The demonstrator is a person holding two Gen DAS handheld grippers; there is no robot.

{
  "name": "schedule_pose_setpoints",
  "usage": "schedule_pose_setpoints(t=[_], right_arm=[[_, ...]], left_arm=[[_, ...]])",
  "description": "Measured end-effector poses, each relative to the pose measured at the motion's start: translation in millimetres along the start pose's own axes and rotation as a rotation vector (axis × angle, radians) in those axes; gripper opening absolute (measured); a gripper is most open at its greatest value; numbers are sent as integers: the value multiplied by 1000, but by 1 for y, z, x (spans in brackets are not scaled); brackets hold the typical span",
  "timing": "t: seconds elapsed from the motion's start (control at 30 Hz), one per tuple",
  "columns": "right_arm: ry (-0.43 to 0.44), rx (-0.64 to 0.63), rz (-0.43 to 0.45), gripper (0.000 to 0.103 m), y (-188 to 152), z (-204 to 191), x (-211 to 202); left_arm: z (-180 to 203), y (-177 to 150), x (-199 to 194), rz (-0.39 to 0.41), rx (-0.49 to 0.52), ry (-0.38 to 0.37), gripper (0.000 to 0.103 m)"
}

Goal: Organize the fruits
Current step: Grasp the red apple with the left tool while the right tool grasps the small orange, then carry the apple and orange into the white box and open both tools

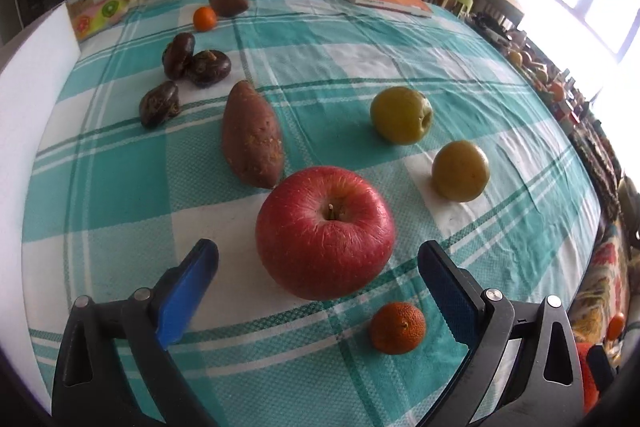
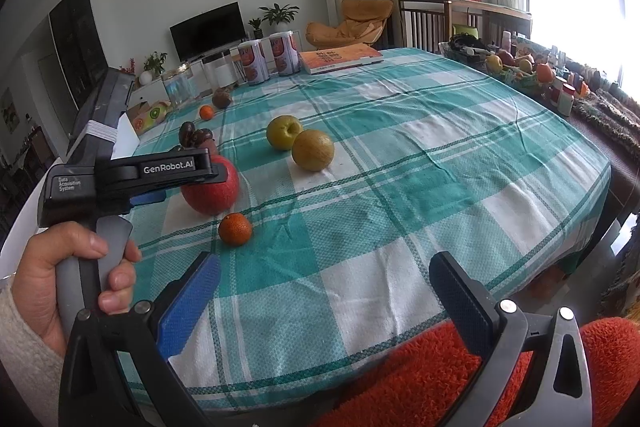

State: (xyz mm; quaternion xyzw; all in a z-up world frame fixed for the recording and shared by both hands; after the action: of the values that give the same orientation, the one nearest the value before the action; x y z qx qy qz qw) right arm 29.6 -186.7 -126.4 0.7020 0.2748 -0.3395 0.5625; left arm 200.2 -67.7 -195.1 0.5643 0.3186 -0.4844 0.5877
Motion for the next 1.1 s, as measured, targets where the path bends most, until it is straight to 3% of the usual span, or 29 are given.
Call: schedule_pose_setpoints(t=[0.07, 0.1, 0.13, 0.23, 0.37, 0.47, 0.67, 0.73, 0.83, 0.93, 1.0, 1.1], right_arm=[[6, 9, -4, 103, 0, 2, 0], [13, 15, -8, 103, 0, 3, 1], [24, 21, -15, 103, -1, 4, 2], [120, 47, -72, 103, -3, 4, 13], [308, 18, -239, 103, -3, -19, 41], [296, -128, -317, 102, 6, -51, 70], [200, -302, -338, 69, 18, -91, 118], [182, -336, -326, 31, 15, -93, 123], [196, -306, -329, 31, 15, -90, 117], [262, -274, -329, 31, 21, -102, 93], [333, -297, -321, 31, 28, -130, 70], [497, -345, -327, 31, 33, -197, 34]], left_arm=[[-1, 1, 5, 10, 5, 26, 98], [-2, 1, 1, 38, 5, 17, 80], [-2, -1, -3, 51, 7, -30, 71], [-17, -11, -13, 46, -24, -50, 71], [-39, -40, -41, 46, -32, -75, 71], [-54, -59, -67, 59, -37, -86, 71], [-80, -80, -123, 127, -56, -93, 71], [-92, -83, -138, 146, -70, -92, 71], [-114, -87, -160, 167, -106, -105, 71], [-146, -85, -189, 206, -146, -108, 71], [-174, -80, -205, 239, -177, -68, 71], [-228, -77, -213, 266, -245, 57, 71]])
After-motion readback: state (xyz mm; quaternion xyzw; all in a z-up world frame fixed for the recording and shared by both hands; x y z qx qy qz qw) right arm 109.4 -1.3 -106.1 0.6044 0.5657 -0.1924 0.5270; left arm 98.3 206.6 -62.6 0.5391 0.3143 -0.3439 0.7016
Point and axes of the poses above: each gripper's, at about its wrist camera, not at the fingertips, and x roughly the way its jaws point, z to its right, y to its top, the point moved 9 cm from there along x, roughly the way its jaws point, and after that the axes turned 10 degrees about -z, right-handed, at the moved point
